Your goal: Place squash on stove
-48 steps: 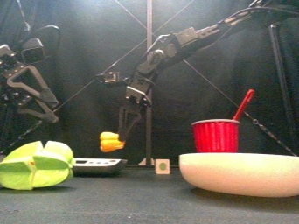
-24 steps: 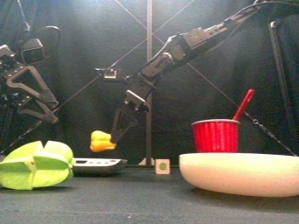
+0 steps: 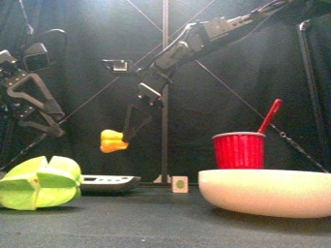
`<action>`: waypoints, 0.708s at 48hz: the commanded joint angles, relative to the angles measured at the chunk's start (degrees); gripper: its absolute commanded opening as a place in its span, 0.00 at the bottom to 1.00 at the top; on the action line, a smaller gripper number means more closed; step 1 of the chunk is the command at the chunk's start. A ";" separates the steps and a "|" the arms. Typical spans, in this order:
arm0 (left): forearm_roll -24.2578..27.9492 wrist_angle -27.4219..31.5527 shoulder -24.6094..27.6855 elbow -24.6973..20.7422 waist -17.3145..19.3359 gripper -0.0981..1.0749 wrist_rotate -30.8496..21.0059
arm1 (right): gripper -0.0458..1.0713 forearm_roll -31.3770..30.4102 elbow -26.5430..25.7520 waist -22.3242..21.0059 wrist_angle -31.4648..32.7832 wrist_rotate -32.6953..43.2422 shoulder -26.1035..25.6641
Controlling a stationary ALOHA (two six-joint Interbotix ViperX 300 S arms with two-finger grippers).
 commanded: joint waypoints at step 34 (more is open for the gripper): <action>-0.09 0.09 0.09 -0.44 -0.09 0.91 0.00 | 0.66 -29.36 5.63 8.88 0.09 31.11 0.44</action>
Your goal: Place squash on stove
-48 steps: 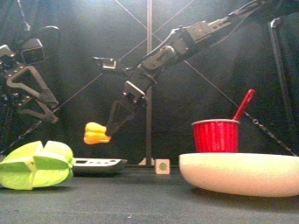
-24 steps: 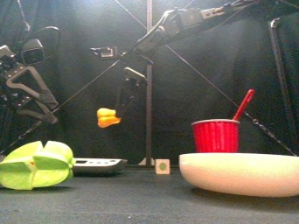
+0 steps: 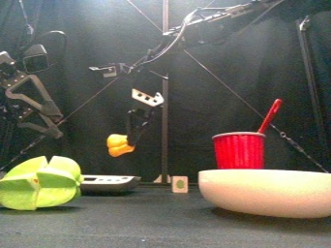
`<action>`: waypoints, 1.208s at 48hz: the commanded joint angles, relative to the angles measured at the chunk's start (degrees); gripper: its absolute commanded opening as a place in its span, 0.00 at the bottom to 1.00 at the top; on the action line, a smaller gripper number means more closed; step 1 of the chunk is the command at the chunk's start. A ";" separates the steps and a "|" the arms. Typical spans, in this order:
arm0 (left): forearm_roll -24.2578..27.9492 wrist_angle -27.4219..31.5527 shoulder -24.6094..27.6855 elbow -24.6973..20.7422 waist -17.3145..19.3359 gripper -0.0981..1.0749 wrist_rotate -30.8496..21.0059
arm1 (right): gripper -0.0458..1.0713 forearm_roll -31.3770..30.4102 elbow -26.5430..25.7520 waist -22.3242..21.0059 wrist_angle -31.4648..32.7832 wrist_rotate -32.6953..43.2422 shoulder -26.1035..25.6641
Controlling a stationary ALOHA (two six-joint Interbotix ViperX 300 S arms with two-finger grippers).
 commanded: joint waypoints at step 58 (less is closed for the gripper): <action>0.09 -0.26 0.09 -0.53 0.00 0.91 0.00 | 0.75 -25.49 4.66 2.72 -2.02 30.85 4.22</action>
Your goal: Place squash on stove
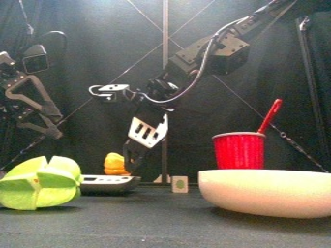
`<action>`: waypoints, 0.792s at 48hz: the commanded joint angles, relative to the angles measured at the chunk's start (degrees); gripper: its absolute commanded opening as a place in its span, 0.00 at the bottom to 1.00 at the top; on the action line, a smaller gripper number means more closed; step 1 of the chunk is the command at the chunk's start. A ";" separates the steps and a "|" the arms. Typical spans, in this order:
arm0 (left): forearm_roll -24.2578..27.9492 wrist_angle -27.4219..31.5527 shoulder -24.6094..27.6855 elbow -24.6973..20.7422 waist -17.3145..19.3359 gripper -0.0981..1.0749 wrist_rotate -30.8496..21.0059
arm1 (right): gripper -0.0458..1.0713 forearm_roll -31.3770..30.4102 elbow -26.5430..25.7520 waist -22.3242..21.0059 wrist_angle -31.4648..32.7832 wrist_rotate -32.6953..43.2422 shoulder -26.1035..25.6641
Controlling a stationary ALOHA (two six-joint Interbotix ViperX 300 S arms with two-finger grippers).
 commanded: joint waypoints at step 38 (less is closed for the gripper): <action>0.18 -0.18 0.09 -0.44 0.09 0.91 0.09 | 0.89 4.57 -0.09 2.55 -2.55 -0.44 -4.83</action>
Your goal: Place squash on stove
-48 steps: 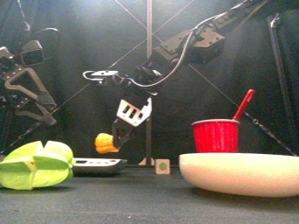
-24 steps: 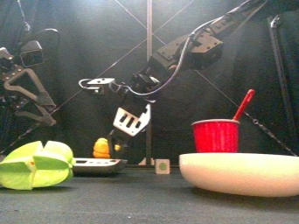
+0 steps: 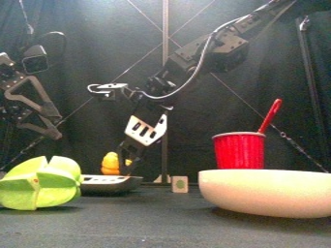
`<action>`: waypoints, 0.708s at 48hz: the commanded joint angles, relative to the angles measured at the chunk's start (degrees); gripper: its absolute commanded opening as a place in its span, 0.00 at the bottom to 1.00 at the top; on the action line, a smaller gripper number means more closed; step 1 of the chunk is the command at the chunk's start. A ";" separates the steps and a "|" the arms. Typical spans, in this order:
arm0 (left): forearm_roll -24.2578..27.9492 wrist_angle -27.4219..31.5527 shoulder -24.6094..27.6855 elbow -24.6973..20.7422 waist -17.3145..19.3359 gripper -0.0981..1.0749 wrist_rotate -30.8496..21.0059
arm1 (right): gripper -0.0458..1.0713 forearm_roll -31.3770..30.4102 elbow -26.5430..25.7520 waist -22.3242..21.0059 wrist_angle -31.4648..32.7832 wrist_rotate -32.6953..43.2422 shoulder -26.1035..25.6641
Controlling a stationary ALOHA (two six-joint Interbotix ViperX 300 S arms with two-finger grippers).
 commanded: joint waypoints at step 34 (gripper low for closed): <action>2.72 -0.26 0.09 -0.62 2.46 0.91 0.18 | 0.89 10.37 6.86 -0.88 -5.36 0.70 -15.64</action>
